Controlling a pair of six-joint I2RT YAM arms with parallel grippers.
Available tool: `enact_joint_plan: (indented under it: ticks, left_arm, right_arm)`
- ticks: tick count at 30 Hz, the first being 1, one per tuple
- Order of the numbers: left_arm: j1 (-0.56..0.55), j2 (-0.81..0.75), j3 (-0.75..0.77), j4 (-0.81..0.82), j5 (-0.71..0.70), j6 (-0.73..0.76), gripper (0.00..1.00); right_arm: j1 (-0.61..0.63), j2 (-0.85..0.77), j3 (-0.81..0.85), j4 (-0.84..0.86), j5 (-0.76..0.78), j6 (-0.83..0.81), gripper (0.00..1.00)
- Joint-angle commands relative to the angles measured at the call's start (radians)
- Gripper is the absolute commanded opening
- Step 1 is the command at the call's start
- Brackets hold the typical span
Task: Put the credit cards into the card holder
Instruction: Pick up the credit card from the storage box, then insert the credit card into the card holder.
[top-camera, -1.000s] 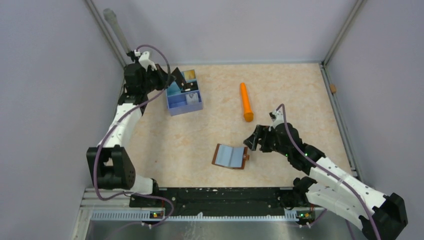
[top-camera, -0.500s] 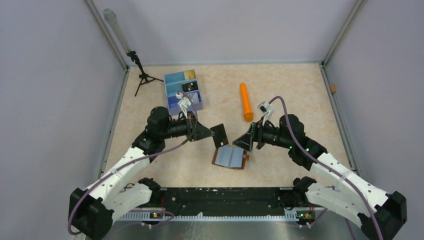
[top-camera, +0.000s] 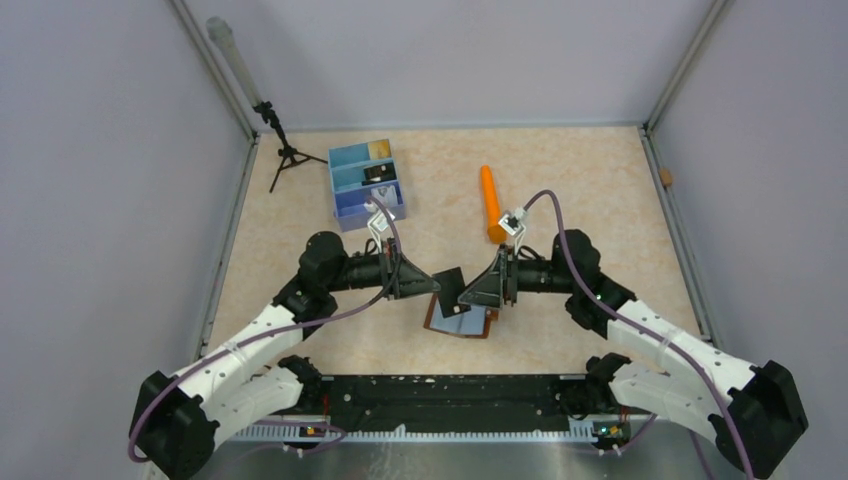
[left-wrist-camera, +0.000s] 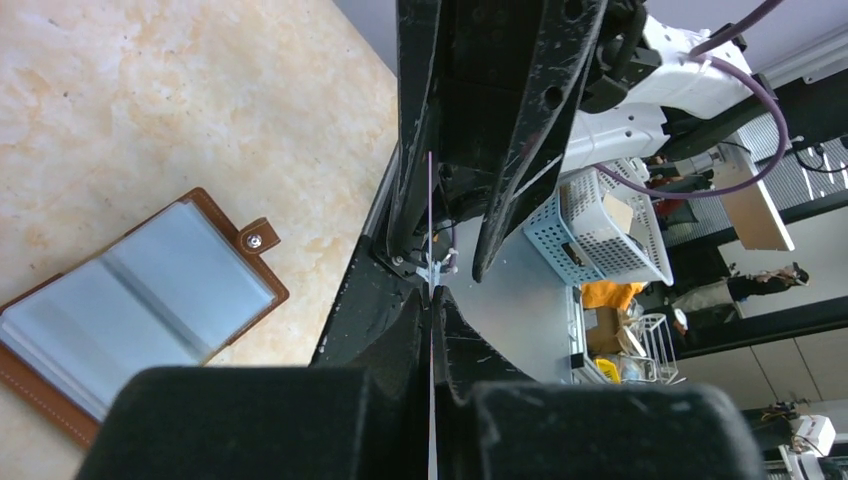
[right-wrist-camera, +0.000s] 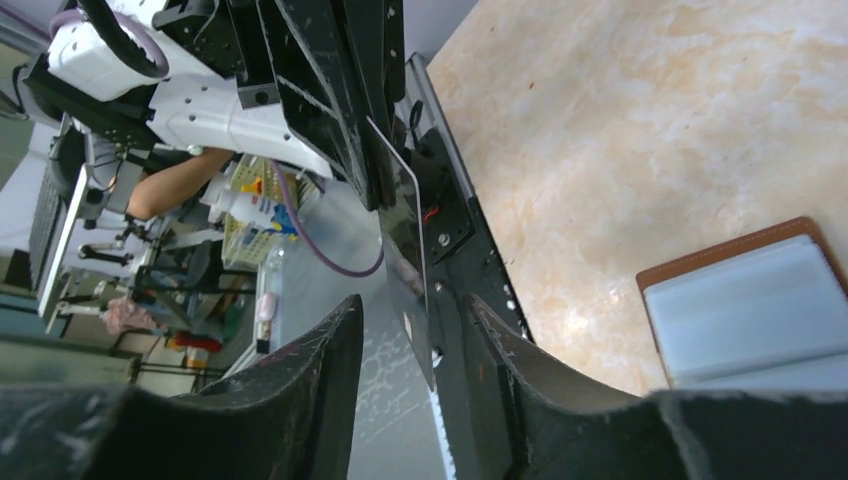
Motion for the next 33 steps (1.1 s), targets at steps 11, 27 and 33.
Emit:
enact_joint_plan:
  ticks: [11,27,33]
  left_arm:
    - [-0.041,0.065,0.011,-0.068,-0.179,0.036,0.55]
    - [-0.233,0.307,0.007,-0.261,-0.709,0.000,0.79]
    - [-0.292,0.407,0.046,-0.277,-0.784,-0.006,0.76]
  right_arm:
    - [0.010,0.019,-0.096,0.077,0.143,0.139,0.00]
    - [0.062,0.200,-0.202,0.015,0.431,0.292,0.00]
    - [0.104,0.231,-0.174,-0.048,0.520,0.318,0.00]
